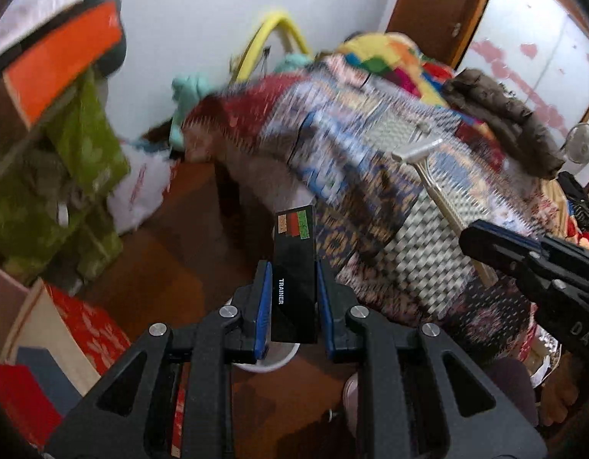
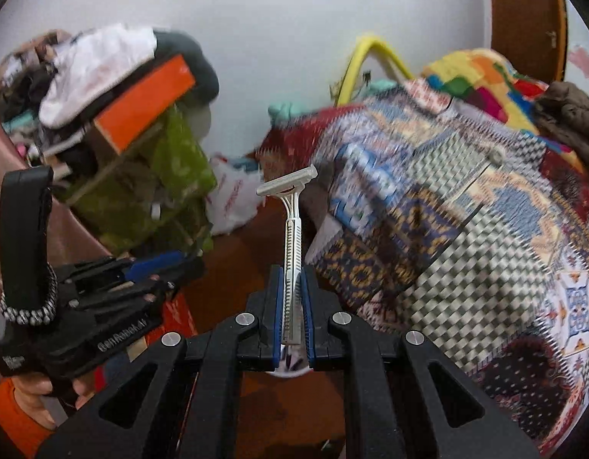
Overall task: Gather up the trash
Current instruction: 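Carry the razor and black box over the white bucket, then open both tools to drop razor and box into the bucket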
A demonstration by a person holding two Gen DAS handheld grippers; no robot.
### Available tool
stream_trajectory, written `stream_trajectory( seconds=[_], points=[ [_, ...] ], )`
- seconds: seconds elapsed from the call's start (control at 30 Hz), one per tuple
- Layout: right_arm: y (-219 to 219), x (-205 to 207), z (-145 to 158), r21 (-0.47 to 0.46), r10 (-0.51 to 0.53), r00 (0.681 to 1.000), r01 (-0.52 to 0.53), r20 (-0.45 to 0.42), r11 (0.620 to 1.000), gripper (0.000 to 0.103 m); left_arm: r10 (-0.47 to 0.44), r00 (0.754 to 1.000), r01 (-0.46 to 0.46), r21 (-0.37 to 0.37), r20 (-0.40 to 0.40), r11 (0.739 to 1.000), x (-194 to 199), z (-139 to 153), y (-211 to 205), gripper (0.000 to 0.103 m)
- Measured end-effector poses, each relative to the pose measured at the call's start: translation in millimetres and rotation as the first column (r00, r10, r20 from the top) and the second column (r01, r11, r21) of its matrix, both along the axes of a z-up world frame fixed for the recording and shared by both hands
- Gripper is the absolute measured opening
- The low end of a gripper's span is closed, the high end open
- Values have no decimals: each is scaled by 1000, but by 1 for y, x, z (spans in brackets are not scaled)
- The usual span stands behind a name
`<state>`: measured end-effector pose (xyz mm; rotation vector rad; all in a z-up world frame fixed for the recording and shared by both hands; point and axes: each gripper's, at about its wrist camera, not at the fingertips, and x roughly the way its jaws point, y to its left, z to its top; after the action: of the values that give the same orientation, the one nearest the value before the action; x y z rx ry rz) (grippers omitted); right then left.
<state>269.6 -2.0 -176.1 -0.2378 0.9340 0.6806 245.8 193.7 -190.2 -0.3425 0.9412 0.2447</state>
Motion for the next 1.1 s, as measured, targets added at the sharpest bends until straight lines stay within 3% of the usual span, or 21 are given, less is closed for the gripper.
stream_trajectory(
  seconds=[0.33, 0.57, 0.83, 0.87, 0.97, 1.1],
  points=[
    [32, 13, -85, -124, 32, 985, -54, -169, 991, 9, 46, 980, -68, -105, -195, 992, 0, -103, 19, 22],
    [49, 23, -131, -186, 48, 961, -102, -274, 977, 9, 69, 952, -128, -181, -299, 975, 4, -152, 35, 22],
    [63, 35, -143, -163, 83, 939, -144, -333, 976, 9, 102, 952, -179, -255, -290, 950, 14, -160, 54, 22],
    [65, 37, -145, -171, 77, 937, -142, -340, 975, 12, 105, 953, -184, -264, -285, 947, 14, -158, 56, 26],
    [65, 43, -150, -195, 47, 934, -123, -354, 973, 20, 119, 953, -185, -224, -278, 957, 16, -151, 58, 34],
    [59, 45, -148, -204, 37, 938, -113, -345, 972, 21, 110, 955, -167, -196, -276, 966, 15, -145, 57, 36]
  ],
)
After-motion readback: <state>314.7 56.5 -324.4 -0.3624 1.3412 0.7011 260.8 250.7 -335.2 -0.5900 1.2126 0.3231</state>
